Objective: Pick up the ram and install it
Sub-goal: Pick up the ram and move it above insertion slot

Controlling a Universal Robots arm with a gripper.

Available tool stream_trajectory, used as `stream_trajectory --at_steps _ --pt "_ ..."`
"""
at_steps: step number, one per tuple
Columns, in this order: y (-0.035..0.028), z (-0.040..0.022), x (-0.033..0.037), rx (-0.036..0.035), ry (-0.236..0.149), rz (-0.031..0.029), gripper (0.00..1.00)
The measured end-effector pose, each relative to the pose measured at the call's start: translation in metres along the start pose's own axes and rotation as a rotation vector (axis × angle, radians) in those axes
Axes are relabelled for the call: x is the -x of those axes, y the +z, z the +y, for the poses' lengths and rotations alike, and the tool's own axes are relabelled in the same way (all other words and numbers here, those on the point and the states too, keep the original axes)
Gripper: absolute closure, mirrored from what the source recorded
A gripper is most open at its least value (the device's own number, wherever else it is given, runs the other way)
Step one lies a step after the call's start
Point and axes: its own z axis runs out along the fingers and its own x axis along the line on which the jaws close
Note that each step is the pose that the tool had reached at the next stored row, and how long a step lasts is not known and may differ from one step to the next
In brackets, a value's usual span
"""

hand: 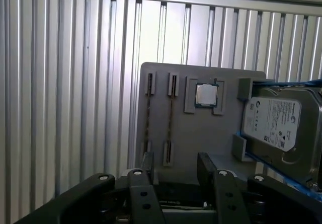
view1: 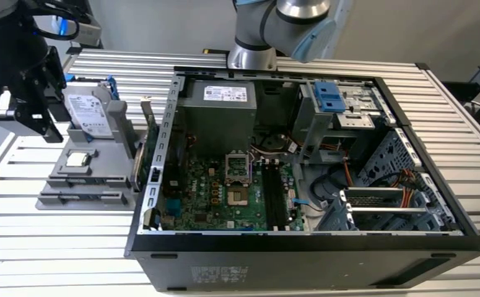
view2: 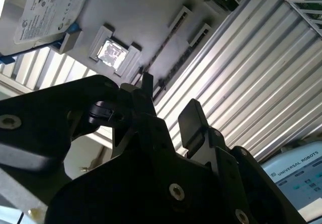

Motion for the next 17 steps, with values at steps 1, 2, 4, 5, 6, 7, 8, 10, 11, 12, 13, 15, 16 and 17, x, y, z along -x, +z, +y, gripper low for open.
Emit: stream_trajectory --at_steps 1,2,4,5,6,7,8,10,11,12,13,15,16,17 --pt "0.0018 0.0000 -0.0004 -0.0002 0.003 -0.0001 0.00" --pt "0.0035 0.0001 -0.0007 -0.0003 0.006 0.0001 0.00" --pt "0.0071 0.0000 -0.0014 -0.0006 0.013 0.0003 0.00" --pt "0.0090 0.0000 -0.0018 -0.0009 0.017 0.0004 0.00" --pt "0.0107 0.0000 -0.0021 -0.0009 0.019 0.0003 0.00" --pt "0.0128 0.0001 -0.0023 -0.0010 0.019 0.0004 0.00" --pt "0.0146 0.0000 -0.0026 -0.0011 0.019 0.0003 0.00" --pt "0.0181 -0.0001 -0.0032 -0.0010 0.019 0.0004 0.00" --pt "0.0200 -0.0001 -0.0039 -0.0010 0.018 0.0004 0.00" --pt "0.0217 -0.0001 -0.0047 -0.0010 0.018 0.0003 0.00" --pt "0.0234 0.0000 -0.0057 -0.0010 0.019 0.0003 0.00" --pt "0.0270 0.0001 -0.0071 -0.0010 0.019 0.0003 0.00" --pt "0.0289 0.0004 -0.0075 -0.0010 0.019 0.0004 0.00" --pt "0.0306 0.0008 -0.0079 -0.0011 0.019 0.0006 0.00"
